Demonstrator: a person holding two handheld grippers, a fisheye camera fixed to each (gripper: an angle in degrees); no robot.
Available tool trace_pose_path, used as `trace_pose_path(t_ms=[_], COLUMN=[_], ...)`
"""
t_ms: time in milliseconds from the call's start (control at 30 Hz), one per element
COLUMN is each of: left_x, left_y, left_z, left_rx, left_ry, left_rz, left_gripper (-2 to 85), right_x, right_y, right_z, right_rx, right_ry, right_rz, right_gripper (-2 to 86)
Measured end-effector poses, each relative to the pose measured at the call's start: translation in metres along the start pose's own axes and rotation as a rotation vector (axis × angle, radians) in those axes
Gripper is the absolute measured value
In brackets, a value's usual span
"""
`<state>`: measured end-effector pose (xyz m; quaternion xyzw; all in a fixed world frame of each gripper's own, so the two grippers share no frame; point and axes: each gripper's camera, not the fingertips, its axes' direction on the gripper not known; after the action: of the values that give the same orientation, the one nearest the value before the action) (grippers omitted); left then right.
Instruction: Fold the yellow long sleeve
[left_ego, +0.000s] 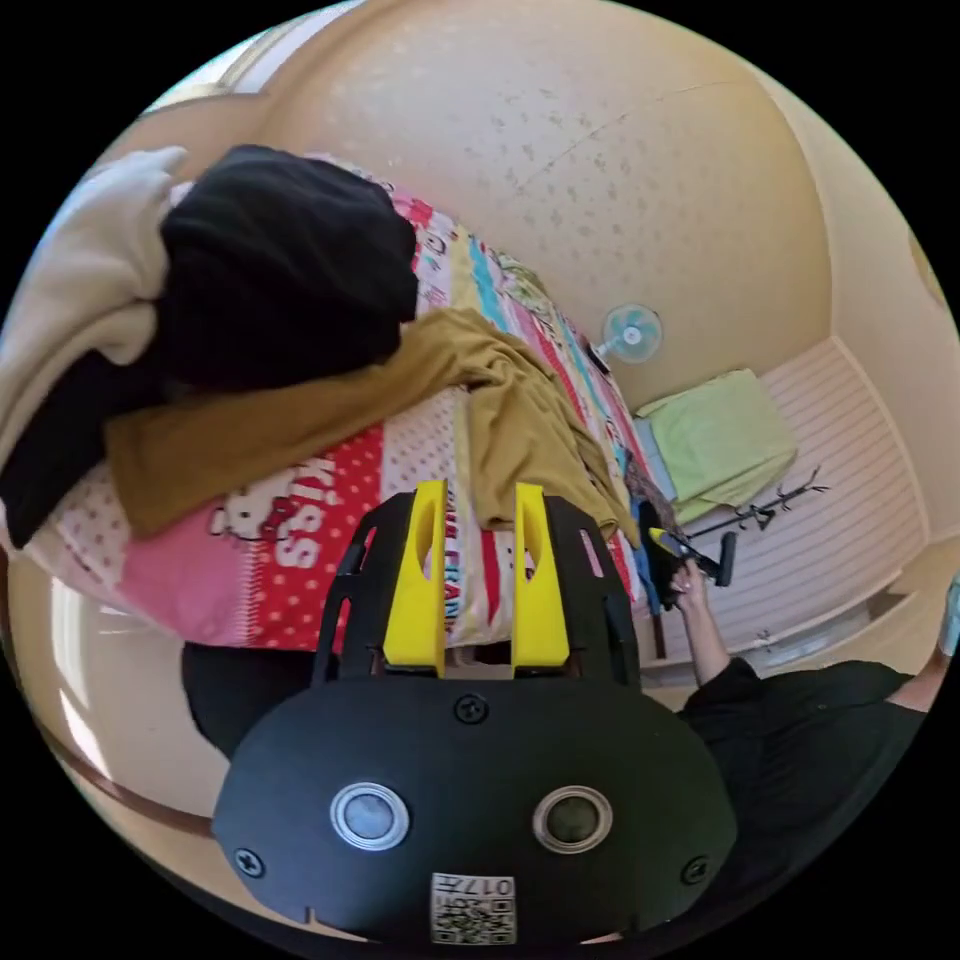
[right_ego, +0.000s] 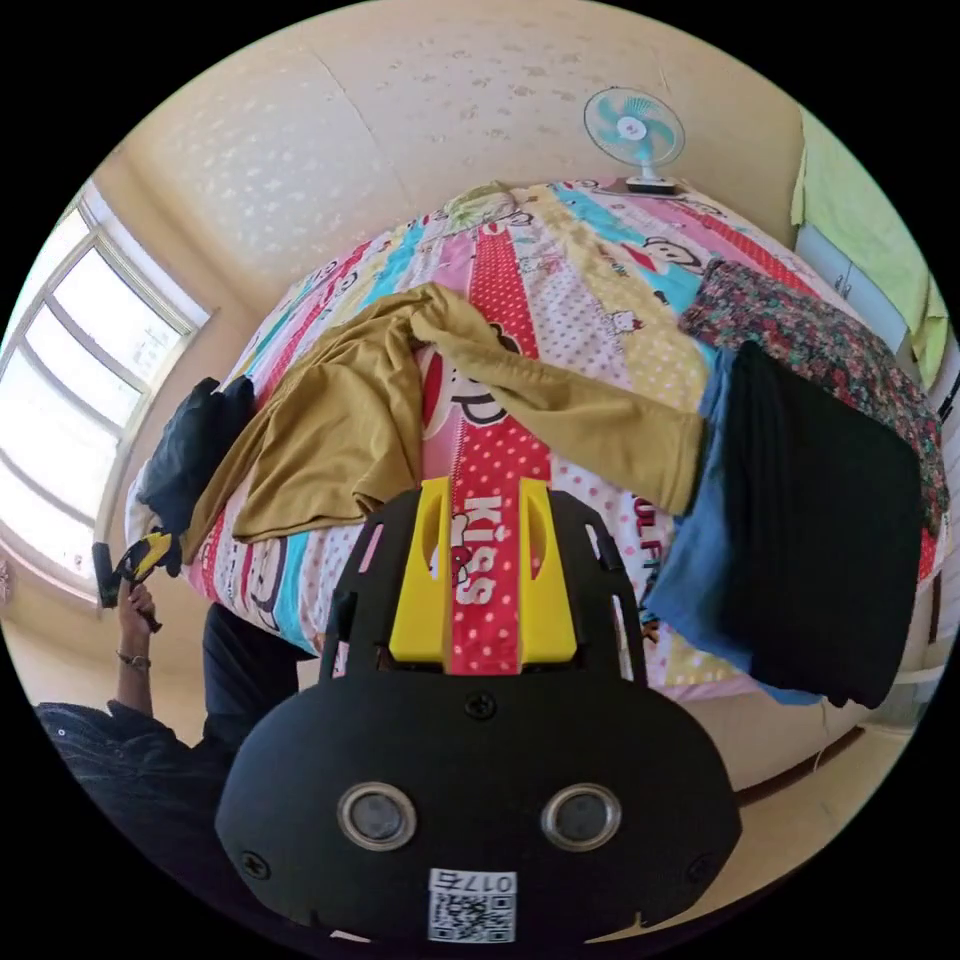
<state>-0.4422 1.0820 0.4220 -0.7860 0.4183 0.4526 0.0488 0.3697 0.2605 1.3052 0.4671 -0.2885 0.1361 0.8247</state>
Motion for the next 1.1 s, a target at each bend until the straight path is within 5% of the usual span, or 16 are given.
trace_pose_path(t_ms=[133,267,500,700,900,1100], left_x=[0.01,-0.013,-0.03,0.003,-0.061,-0.121], left_y=[-0.045,-0.076,-0.089,-0.019,-0.008,-0.059], left_z=[0.093,0.162,0.075,0.023,0.006,-0.089], left_rx=[-0.169,-0.393,-0.521,-0.567,-0.398,0.139], left_ry=[0.058,0.062,0.294,0.192,0.299,0.157], left_rz=[0.007,0.0,0.046,0.057,-0.273,-0.452], left_gripper=[11.7,3.9,2.0,3.3,10.0,11.3], right_x=[-0.004,-0.011,0.023,0.012,0.024,-0.04], right_y=[-0.011,-0.013,-0.019,0.033,0.042,-0.007], right_z=[0.093,0.125,0.039,0.01,0.058,0.068], right_rx=[-0.13,-0.203,-0.195,-0.397,-0.558,-0.454], right_ry=[-0.216,-0.147,-0.249,-0.095,0.003,-0.025], right_rz=[0.057,0.035,-0.093,-0.261,-0.092,-0.263], right_gripper=[11.0,5.0,3.4,3.6,5.3,5.0])
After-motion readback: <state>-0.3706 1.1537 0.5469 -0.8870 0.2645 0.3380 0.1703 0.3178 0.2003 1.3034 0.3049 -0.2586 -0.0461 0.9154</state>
